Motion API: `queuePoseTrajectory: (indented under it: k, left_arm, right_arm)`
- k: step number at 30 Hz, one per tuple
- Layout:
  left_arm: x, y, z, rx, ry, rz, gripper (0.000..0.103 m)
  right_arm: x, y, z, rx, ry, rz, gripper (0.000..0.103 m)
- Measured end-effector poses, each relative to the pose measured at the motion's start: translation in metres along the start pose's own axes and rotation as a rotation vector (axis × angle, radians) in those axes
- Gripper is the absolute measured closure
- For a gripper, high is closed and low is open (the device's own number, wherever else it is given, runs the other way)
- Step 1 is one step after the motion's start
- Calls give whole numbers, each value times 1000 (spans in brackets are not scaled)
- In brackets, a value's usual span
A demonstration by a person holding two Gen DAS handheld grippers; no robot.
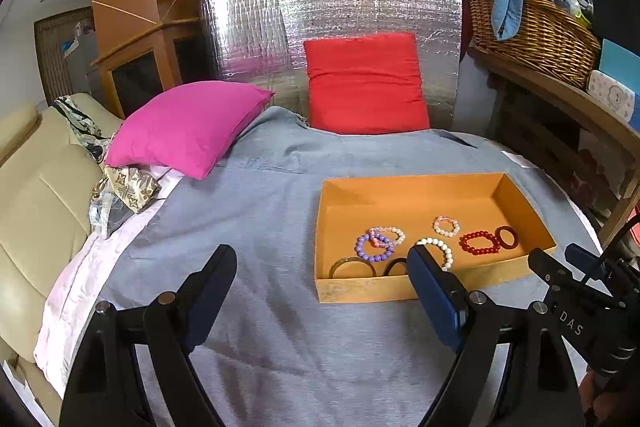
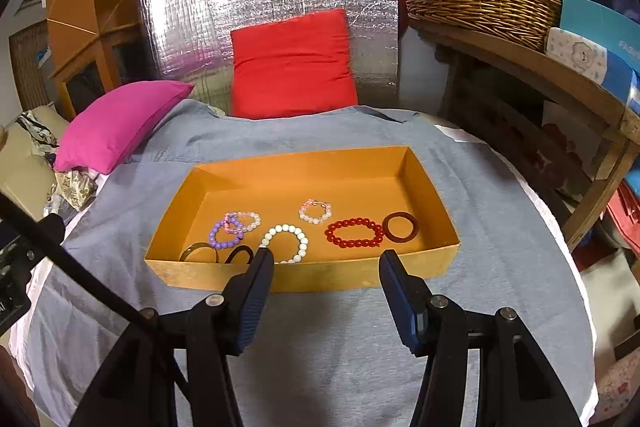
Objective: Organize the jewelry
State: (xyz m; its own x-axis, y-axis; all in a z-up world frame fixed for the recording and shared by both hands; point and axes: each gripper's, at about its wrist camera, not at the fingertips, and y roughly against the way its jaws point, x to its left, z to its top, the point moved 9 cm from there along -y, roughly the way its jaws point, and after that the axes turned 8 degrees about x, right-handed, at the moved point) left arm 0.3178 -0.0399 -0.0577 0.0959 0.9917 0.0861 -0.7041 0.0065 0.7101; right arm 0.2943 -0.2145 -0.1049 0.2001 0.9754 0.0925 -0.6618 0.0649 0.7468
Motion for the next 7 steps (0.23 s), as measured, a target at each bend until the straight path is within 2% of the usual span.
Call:
queuePoseTrajectory:
  k: [4,7]
  left_arm:
    - [-11,0,-1,-29,-14,-42,16]
    - [-22,-8,-10,-31,-31,-85,16]
  right_arm:
    - [-6,-2,-3,7,3,-1,44]
    - [-9,-7,-9,15,3,46,44]
